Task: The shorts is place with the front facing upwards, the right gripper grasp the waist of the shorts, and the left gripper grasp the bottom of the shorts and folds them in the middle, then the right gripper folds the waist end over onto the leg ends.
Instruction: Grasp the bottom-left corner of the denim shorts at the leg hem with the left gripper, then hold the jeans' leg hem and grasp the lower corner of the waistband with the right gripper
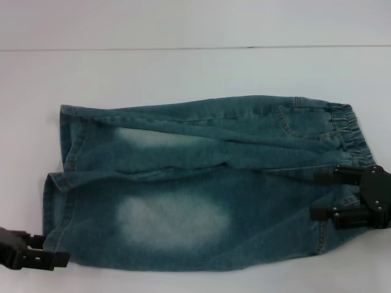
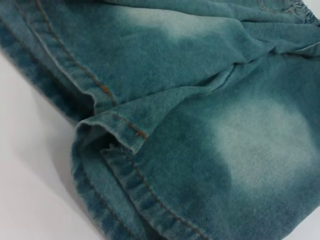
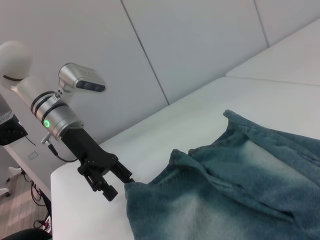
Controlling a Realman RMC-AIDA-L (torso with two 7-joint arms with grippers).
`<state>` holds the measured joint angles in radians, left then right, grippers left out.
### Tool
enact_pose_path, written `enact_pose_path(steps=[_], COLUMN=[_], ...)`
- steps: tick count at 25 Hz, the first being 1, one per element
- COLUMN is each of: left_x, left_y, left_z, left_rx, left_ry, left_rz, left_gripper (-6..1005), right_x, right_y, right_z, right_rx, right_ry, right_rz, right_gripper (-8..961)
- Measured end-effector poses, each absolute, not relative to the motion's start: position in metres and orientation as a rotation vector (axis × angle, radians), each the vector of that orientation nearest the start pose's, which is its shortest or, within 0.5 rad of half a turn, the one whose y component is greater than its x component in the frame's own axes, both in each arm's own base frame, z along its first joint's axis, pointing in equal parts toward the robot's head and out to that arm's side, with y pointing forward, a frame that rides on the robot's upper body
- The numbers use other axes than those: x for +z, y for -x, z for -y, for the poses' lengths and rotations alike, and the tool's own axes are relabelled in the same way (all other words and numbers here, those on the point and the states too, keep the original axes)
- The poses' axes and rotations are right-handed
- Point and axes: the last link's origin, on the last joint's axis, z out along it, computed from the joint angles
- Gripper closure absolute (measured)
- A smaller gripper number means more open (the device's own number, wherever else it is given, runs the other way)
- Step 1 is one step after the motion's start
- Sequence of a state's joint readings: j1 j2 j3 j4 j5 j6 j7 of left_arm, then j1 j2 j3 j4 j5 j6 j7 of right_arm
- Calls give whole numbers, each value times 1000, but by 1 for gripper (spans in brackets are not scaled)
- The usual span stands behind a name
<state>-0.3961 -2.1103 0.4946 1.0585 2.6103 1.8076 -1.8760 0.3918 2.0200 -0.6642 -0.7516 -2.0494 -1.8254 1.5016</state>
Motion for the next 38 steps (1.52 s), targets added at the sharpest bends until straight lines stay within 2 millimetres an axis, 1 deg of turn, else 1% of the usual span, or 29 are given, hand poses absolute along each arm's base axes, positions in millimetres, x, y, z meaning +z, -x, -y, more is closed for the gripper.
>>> enact_pose_path(steps=[6, 12, 23, 30, 34, 37, 38], left_x=[46, 44, 44, 45, 47, 48, 48], left_y=[333, 329, 331, 328, 325, 323, 322], left_z=[-258, -260, -259, -260, -263, -265, -266], left_rx=[-65, -80, -71, -86, -95, -97, -99], left_ry=[2630, 2667, 2670, 2676, 2666, 2660, 2660], left_rz=[1398, 1350, 1345, 1364, 1386, 1401, 1405], left_gripper=[204, 217, 432, 723, 905, 1000, 1000], right_x=[37, 34, 35, 36, 42, 51, 54], right_y=[-295, -295, -295, -294, -293, -292, -291], right_z=[-273, -272, -272, -274, -279, -285, -287], right_rx=[720, 732, 732, 740, 751, 744, 739], right_ry=[2828, 2835, 2832, 2824, 2795, 2771, 2764], right_rz=[-816, -820, -819, -815, -853, -918, -948], right_gripper=[25, 26, 26, 25, 26, 26, 25])
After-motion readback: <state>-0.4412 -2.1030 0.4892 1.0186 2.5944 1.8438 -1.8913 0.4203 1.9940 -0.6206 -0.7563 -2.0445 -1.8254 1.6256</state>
